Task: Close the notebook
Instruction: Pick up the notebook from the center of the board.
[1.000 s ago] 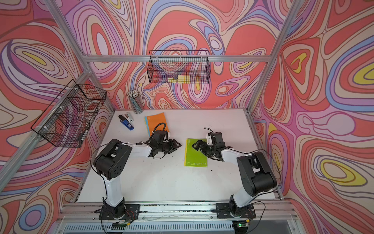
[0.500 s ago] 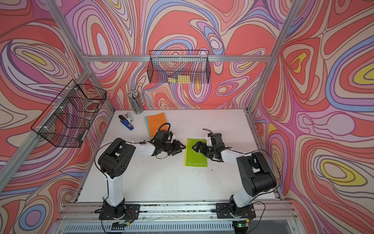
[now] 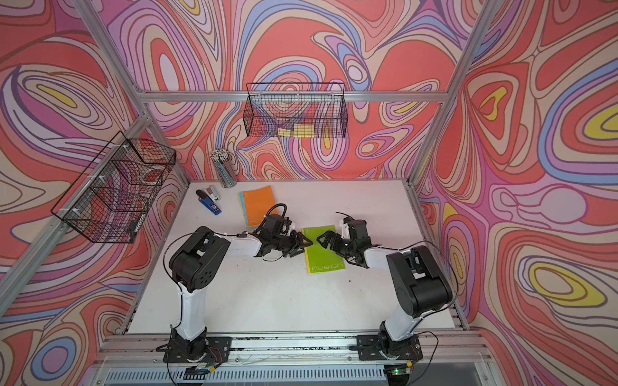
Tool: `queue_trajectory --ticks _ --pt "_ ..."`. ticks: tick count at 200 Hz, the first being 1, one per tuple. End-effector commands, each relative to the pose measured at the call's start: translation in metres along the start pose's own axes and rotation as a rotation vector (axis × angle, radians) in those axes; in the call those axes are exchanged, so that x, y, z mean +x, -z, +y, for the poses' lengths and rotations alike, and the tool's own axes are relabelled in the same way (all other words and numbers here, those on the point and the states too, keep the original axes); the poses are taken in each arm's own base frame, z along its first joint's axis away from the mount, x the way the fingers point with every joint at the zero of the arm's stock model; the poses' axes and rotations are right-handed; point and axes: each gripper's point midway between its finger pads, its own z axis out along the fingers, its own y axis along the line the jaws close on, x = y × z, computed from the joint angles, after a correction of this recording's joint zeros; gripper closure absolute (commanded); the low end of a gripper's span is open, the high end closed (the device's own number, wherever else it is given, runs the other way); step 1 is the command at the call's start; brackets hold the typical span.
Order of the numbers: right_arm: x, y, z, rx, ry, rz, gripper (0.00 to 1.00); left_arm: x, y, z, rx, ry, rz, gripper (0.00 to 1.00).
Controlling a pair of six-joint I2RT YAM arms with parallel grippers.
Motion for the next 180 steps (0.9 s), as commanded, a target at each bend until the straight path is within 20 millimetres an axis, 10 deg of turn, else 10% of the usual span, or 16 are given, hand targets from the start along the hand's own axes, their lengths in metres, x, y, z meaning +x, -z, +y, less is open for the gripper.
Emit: queue_trajectory --ticks 1,33,90,180 --pt "0.060 -0.006 -0.059 0.178 -0.150 0.164 0.02 0.005 -0.014 0.021 0.043 0.041 -0.032 0.51" --pt "0.063 -0.006 -0.060 0.176 -0.150 0.171 0.02 0.006 -0.013 0.003 0.108 -0.025 -0.072 0.79" --pt "0.055 -0.005 -0.052 0.154 -0.134 0.155 0.02 0.009 -0.003 -0.008 0.024 -0.115 -0.065 1.00" --pt "0.013 0.029 0.005 0.087 -0.023 0.070 0.01 -0.015 0.035 -0.043 0.052 -0.225 -0.044 1.00"
